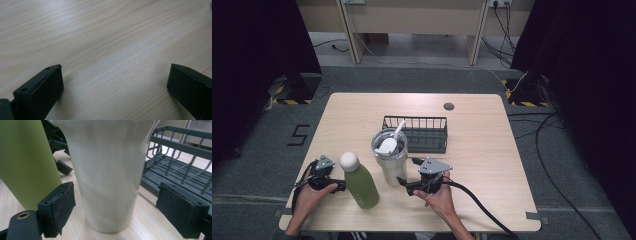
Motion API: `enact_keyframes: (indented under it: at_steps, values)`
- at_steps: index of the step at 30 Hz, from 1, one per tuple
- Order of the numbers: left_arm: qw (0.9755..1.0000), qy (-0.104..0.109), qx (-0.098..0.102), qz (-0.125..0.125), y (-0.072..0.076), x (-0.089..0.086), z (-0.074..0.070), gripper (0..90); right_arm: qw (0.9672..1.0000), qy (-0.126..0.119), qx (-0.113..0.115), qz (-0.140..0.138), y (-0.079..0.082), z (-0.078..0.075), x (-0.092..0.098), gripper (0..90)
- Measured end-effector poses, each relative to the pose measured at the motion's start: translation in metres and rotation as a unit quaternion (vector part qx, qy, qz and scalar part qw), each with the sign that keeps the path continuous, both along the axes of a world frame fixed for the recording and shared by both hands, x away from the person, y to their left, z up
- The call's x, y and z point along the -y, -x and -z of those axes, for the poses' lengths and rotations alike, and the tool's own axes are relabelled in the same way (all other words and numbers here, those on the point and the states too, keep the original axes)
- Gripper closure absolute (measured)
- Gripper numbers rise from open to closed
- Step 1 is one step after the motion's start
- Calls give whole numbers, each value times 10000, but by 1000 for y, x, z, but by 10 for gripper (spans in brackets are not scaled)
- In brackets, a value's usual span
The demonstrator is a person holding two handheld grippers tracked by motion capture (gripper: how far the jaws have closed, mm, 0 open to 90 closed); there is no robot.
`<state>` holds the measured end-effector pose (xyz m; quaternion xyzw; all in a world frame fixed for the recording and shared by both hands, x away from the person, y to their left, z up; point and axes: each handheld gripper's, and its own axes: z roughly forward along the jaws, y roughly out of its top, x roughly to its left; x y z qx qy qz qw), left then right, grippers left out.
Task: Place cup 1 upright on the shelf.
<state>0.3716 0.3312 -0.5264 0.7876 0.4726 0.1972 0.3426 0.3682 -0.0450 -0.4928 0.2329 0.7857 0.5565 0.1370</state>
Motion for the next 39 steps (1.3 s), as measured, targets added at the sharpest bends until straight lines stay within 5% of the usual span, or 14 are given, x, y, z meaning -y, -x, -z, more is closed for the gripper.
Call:
enact_keyframes:
  at_steps: [39]
  values:
    - [10000,0,1,-1,0,0,0,0,9986,-301,431,-104,-21,18,-39,93]
